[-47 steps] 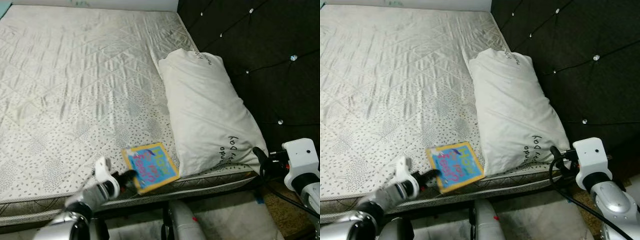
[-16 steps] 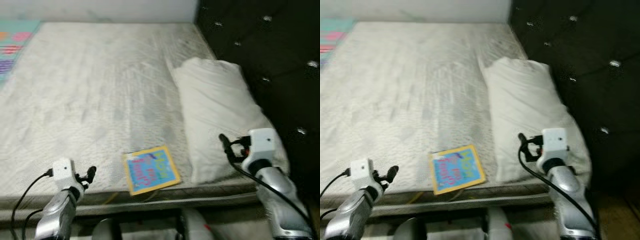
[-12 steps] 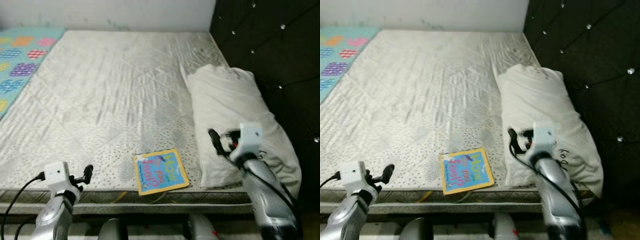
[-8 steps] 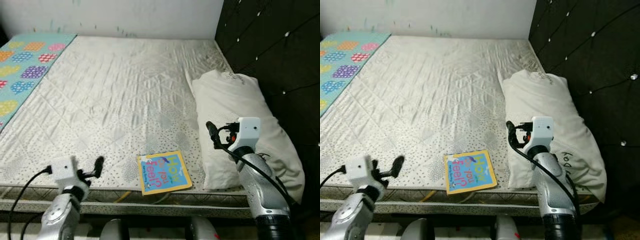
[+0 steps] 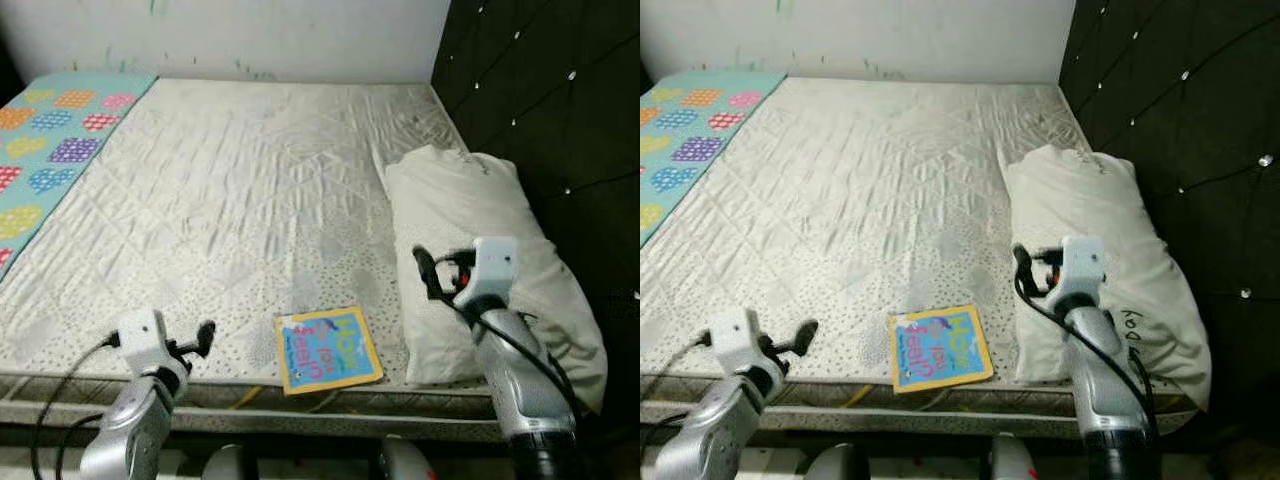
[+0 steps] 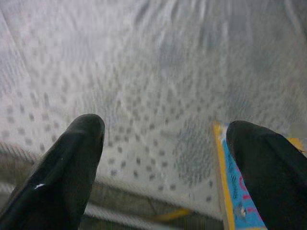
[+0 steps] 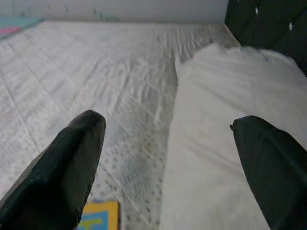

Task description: Clean up the room

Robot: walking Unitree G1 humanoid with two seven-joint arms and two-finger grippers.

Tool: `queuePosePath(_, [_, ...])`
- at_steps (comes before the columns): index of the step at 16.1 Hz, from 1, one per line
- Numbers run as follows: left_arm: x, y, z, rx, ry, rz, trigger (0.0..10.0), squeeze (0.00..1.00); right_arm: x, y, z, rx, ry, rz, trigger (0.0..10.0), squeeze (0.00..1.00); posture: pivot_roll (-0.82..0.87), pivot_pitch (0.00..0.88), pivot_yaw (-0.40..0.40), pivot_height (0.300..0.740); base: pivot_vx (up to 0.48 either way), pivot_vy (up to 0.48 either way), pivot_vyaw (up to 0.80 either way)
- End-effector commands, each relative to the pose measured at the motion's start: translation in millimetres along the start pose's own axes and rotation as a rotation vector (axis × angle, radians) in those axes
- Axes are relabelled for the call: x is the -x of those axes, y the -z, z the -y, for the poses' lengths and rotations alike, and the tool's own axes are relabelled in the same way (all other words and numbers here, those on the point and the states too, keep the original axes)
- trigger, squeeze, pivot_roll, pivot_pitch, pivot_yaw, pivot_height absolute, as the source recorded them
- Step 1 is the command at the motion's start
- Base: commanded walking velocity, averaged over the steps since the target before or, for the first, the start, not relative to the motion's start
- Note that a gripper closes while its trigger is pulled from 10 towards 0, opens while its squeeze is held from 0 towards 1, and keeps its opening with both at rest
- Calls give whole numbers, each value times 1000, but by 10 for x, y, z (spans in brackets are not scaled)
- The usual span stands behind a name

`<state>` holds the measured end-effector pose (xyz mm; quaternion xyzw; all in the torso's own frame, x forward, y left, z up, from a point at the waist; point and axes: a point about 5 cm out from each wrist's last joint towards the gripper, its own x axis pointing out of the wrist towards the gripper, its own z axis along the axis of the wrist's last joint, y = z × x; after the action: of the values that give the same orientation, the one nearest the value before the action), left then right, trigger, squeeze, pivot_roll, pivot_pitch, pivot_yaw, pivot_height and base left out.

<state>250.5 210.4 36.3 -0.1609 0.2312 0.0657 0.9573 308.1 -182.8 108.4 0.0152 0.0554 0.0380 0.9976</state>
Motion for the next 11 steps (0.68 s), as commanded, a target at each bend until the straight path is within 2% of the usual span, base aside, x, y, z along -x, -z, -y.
queuePosePath(1, [-72, 99, -117, 43, -67, -83, 10000, 0, 29, -19, 0, 12, -3, 1, 10000, 0, -147, 0, 3, 670, 0, 0, 0])
queuePosePath(3, [-200, 203, -150, 105, -78, -184, 10000, 0, 120, -9, 64, 28, 10, -5, 10000, 0, -183, 19, 1, 670, 0, 0, 0])
queuePosePath(8, [-349, 301, -196, 90, -94, -279, 10000, 0, 323, -11, 276, 69, 50, -36, 10000, 0, -245, 81, -10, 670, 0, 0, 0])
queuePosePath(10, [-426, 394, -30, 101, -35, -345, 10000, 0, 497, -75, 374, 92, 72, -43, 10000, 0, -300, 140, -26, 670, 0, 0, 0])
queuePosePath(11, [-437, 413, 21, 101, -18, -357, 10000, 0, 513, -84, 374, 96, 71, -45, 10000, 0, -302, 144, -28, 670, 0, 0, 0])
